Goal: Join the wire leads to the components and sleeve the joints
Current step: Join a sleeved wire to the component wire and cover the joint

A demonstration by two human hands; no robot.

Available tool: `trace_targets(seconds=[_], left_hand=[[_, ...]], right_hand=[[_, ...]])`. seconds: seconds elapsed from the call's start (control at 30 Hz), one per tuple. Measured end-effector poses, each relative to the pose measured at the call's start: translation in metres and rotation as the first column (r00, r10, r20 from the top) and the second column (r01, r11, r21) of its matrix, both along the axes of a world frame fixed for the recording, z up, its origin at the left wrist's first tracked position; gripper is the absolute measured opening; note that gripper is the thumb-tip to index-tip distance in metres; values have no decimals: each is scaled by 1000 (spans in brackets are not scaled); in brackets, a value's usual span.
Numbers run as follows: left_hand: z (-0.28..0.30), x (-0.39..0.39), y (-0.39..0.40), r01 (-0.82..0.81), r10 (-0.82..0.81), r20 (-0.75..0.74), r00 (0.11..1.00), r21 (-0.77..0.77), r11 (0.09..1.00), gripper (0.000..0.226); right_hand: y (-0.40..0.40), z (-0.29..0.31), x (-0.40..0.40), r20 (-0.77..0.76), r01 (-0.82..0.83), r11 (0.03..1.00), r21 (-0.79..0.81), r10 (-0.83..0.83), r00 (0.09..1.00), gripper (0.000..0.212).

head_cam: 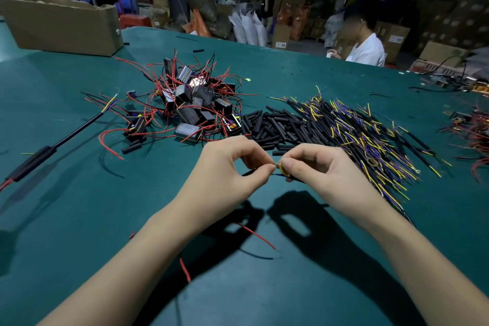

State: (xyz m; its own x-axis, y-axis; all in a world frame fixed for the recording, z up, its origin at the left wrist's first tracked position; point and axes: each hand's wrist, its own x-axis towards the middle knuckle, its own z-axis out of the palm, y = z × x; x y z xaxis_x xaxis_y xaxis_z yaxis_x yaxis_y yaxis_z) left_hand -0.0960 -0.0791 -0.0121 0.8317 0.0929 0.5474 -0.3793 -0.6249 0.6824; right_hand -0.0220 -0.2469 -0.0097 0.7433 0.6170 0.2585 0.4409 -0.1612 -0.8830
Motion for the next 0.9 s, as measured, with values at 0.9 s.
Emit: trace_targets(seconds=[0.9], left_hand=[[12,10,3,72,-254,-674,694,-287,955,33]], right_hand=[[9,1,-10,938,142,981,-131,76,337,22]])
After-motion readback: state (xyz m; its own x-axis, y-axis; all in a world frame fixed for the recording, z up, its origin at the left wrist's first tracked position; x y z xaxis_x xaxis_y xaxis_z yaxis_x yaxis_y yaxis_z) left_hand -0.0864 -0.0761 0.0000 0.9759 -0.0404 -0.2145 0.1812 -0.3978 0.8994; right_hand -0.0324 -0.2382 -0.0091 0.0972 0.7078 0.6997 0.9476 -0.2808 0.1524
